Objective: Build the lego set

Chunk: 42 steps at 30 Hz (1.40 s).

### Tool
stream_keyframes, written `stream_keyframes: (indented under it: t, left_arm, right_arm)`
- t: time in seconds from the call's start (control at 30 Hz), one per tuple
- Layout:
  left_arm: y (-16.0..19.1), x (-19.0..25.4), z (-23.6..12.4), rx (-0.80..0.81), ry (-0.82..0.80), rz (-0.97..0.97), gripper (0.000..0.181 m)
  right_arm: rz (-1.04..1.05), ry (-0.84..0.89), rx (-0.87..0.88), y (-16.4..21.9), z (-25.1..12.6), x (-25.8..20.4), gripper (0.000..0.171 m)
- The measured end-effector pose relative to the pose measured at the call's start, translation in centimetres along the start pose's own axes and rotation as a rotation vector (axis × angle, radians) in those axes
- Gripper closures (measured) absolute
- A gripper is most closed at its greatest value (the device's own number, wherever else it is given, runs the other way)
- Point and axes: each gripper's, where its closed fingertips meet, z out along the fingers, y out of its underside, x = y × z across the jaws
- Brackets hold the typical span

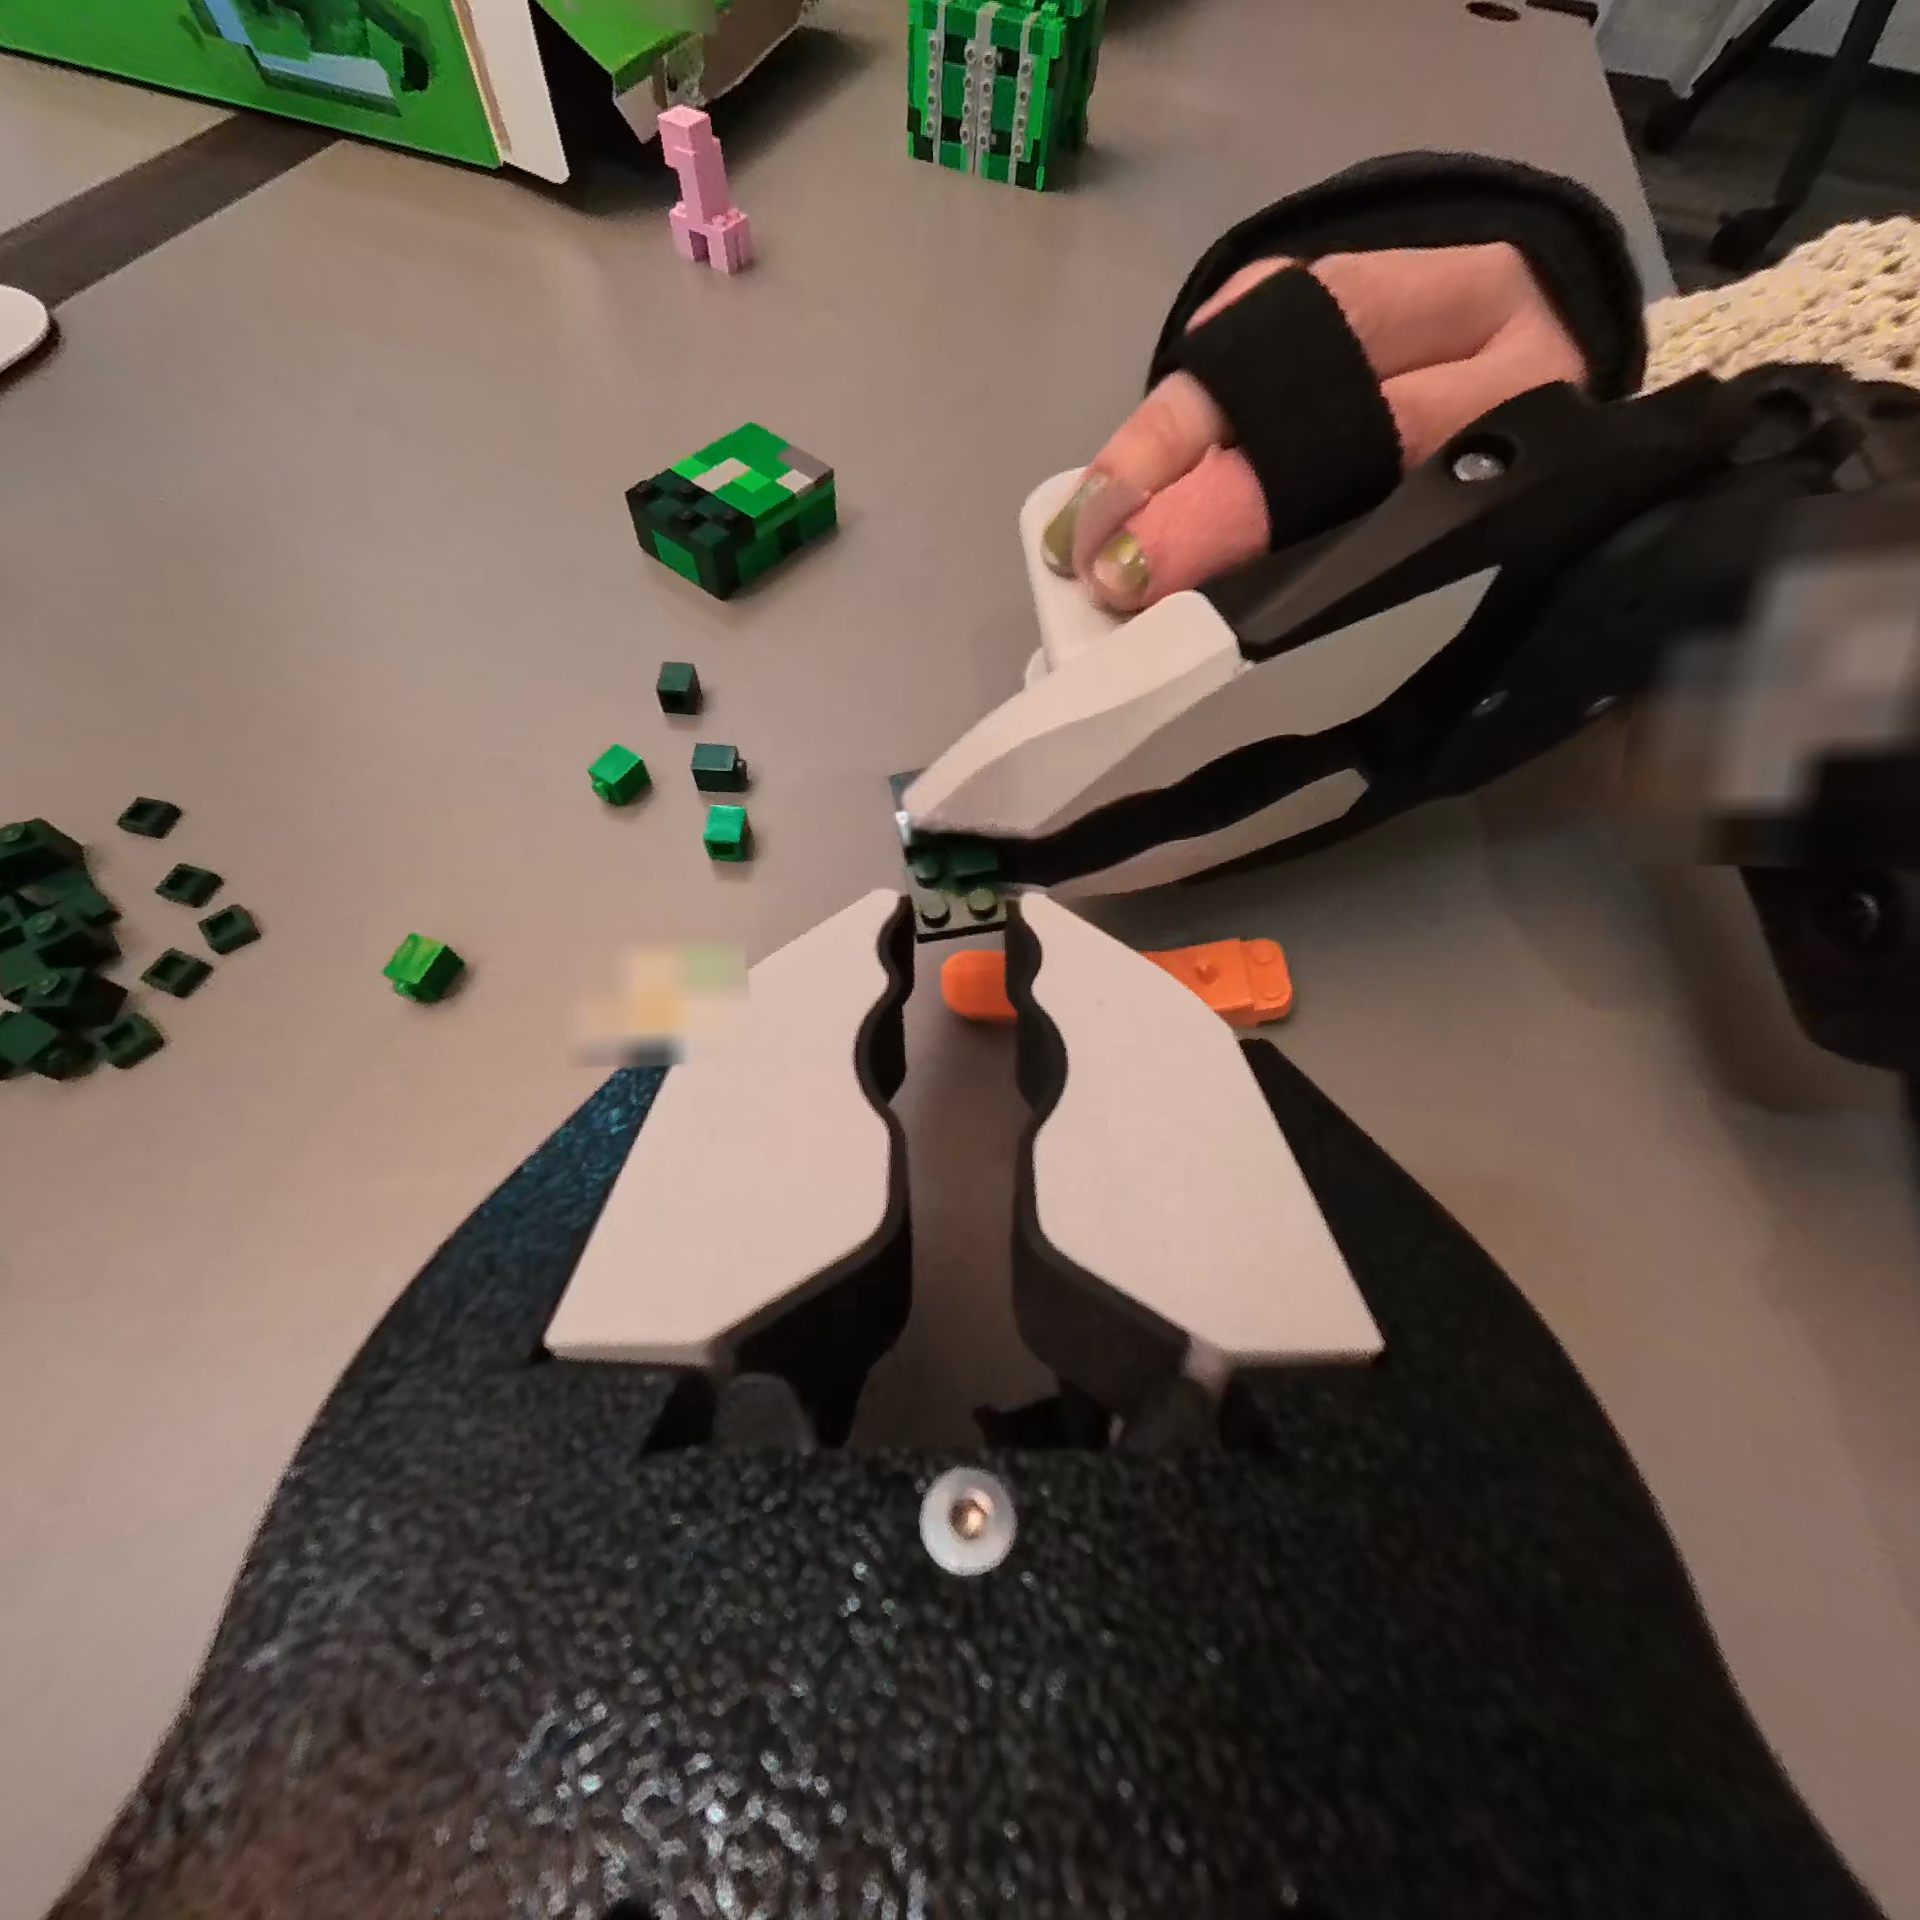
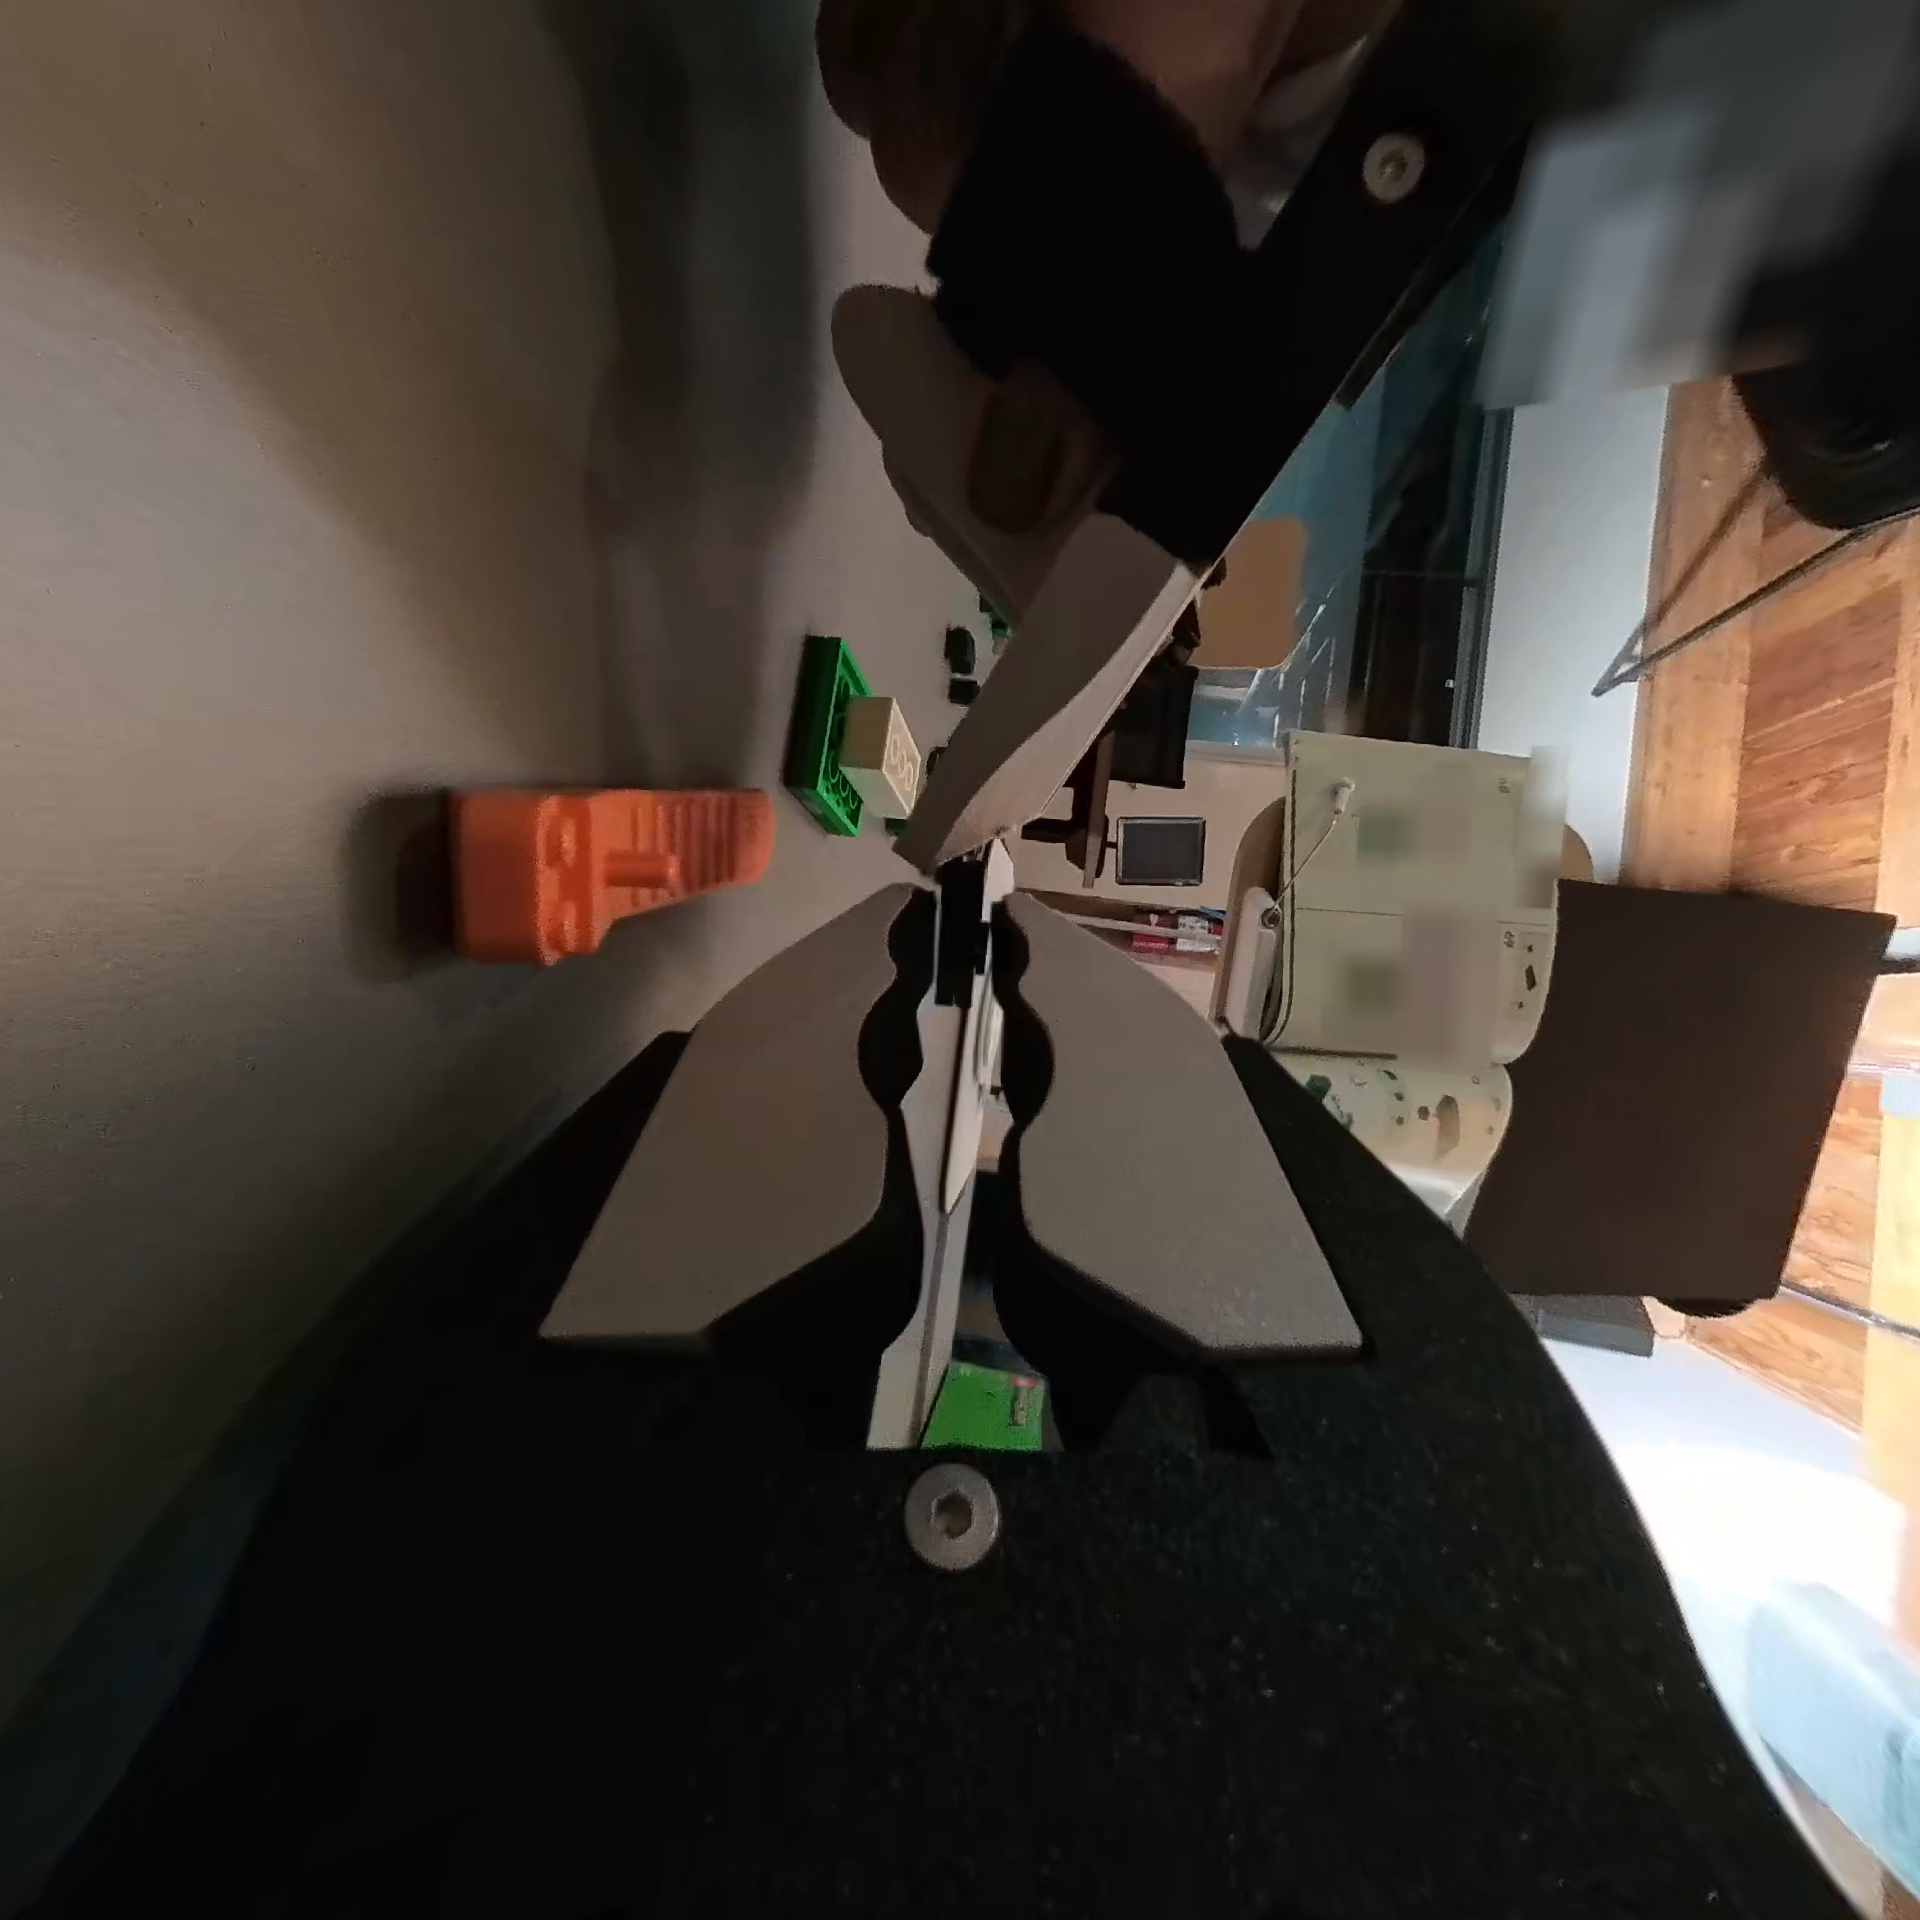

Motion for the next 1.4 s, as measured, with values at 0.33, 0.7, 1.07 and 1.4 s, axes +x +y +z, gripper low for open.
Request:
stream_keyframes:
  t: [0.33,0.7,1.07,1.4]
  left_arm:
    - [-0.5,-0.9,-0.7,0.037,-0.033,-0.004,0.165]
    - [-2.5,-2.0,-2.2,0.156,-0.195,0.188,0.165]
    - [-3.1,-0.8,-1.8,0.167,-0.217,0.335,0.165]
    - [-3.1,-0.7,-1.8,0.156,-0.22,0.349,0.165]
  right_arm:
    - [0.222,0.001,-0.118,4.9,-1.2,0.8,0.148]
    - [1.624,-0.309,0.331,2.1,-1.7,4.4,0.132]
    - [2.011,-0.621,0.442,-1.2,-0.9,3.8,0.146]
    - [2.011,-0.643,0.457,-1.3,-1.0,3.8,0.153]
